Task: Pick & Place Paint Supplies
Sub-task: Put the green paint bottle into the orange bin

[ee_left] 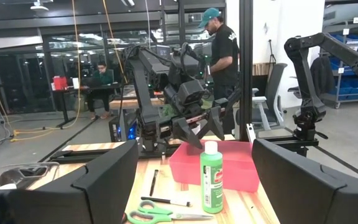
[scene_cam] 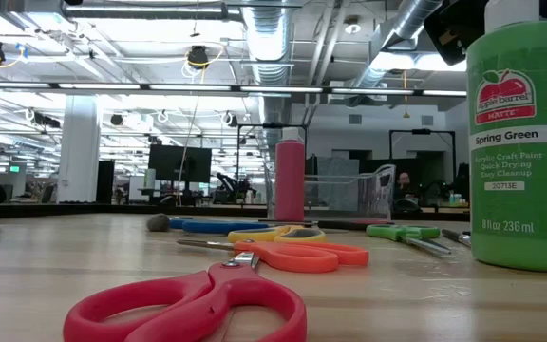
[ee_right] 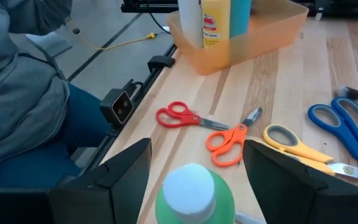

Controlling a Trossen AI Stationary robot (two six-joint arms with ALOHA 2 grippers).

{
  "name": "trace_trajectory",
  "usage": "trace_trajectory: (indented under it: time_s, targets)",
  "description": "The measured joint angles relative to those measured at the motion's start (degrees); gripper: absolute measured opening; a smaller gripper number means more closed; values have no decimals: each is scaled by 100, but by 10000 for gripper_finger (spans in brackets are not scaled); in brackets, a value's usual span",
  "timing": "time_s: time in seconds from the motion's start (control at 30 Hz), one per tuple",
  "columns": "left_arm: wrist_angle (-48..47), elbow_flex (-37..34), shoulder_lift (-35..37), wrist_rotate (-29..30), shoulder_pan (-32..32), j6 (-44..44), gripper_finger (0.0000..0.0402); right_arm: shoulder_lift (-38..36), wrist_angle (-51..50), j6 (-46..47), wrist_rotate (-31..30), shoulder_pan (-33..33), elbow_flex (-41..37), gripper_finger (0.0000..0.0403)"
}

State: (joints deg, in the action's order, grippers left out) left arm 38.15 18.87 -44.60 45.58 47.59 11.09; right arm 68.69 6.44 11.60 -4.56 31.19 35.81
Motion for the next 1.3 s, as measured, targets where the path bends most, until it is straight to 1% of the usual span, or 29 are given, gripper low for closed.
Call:
trace_trajectory:
  time_s: [0.33, 0.5, 0.73, 1.03, 1.17, 1.3]
  targets:
    - [0, 2, 0, 0, 0, 2, 312, 0, -23, 2, -15, 221, 0, 250]
    - [-1, 2, 0, 0, 0, 1, 312, 2, -71, 2, -333, 217, -77, 250]
    - [-1, 2, 0, 0, 0, 2, 312, 4, -87, 0, -348, 213, -84, 250]
    - [-16, 2, 0, 0, 0, 2, 312, 18, -152, 2, -348, 211, -83, 228]
    - [-58, 2, -2, 0, 2, 0, 312, 318, -86, 2, -354, 209, -85, 225]
    - [-81, 2, -2, 0, 1, 0, 312, 676, 343, 0, -361, 152, -69, 225]
